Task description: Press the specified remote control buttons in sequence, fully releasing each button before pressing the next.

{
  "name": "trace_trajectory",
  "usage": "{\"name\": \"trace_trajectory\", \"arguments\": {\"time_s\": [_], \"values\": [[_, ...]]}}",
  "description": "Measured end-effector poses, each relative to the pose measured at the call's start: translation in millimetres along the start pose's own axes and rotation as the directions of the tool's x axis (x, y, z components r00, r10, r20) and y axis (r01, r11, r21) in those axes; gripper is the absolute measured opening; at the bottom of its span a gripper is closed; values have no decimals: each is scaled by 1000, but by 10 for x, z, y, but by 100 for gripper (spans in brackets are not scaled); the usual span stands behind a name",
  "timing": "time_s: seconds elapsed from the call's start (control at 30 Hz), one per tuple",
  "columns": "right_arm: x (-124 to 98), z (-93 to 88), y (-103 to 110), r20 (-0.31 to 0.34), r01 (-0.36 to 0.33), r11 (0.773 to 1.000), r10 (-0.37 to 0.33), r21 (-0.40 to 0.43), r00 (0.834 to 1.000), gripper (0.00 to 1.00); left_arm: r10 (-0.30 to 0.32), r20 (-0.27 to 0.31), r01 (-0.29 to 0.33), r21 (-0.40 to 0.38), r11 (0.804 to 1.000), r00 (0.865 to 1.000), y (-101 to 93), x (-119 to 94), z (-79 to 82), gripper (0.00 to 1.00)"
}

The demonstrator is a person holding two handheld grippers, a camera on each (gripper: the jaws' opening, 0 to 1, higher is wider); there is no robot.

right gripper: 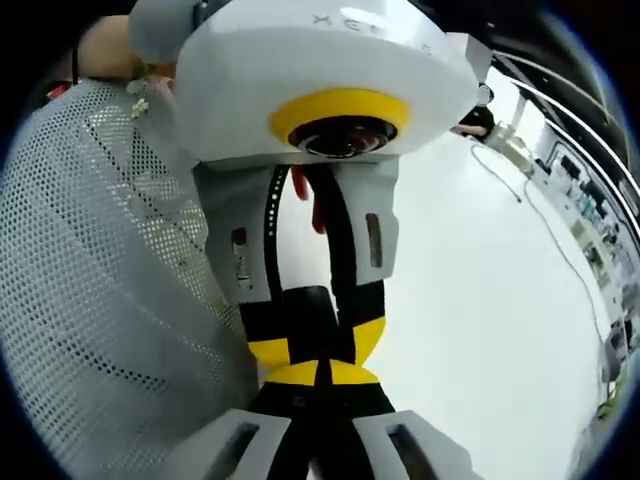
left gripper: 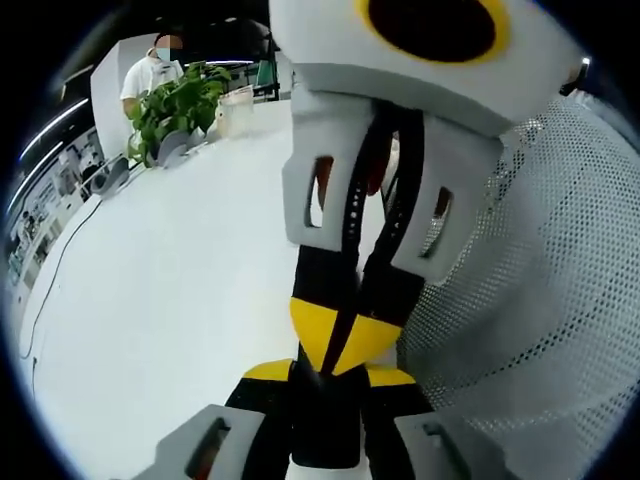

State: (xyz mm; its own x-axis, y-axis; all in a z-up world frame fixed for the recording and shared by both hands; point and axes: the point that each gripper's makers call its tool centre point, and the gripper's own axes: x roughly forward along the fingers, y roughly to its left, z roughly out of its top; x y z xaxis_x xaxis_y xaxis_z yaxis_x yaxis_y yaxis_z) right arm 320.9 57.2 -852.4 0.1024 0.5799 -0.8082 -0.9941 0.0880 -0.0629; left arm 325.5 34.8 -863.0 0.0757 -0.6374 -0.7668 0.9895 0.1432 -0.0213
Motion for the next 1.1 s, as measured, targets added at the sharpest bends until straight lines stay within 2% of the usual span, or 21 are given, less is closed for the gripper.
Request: {"name": "trace_trajectory", "arguments": {"time_s": [0.07,0.13,0.33,0.53,0.87,0.93,1.1], "values": [[-8,-8,3,14,-16,1000,15,11,1000,0,1,-1,-1,-1,1000,1000,0,1,0,25],[-16,-10,47,29,-39,999,39,-18,999,3,1,-1,-1,-1,1000,1000,-1,1,1,25],[-65,-75,34,31,-57,998,57,-15,998,7,1,-1,-1,1,1000,1000,-5,-3,-2,25],[-138,-201,-26,12,-55,998,55,8,998,12,-1,-2,1,5,1000,1000,-9,-2,-1,25],[-160,-273,-26,-18,-61,998,61,2,998,18,3,-1,-3,0,1000,1000,-8,-1,1,25],[-166,-269,-14,-9,-71,997,71,4,997,20,3,-1,-3,0,1000,1000,-9,-2,3,25],[-181,-311,-43,-22,-61,998,61,4,998,20,3,-4,-3,1,1000,1000,-6,-1,3,25]]}}
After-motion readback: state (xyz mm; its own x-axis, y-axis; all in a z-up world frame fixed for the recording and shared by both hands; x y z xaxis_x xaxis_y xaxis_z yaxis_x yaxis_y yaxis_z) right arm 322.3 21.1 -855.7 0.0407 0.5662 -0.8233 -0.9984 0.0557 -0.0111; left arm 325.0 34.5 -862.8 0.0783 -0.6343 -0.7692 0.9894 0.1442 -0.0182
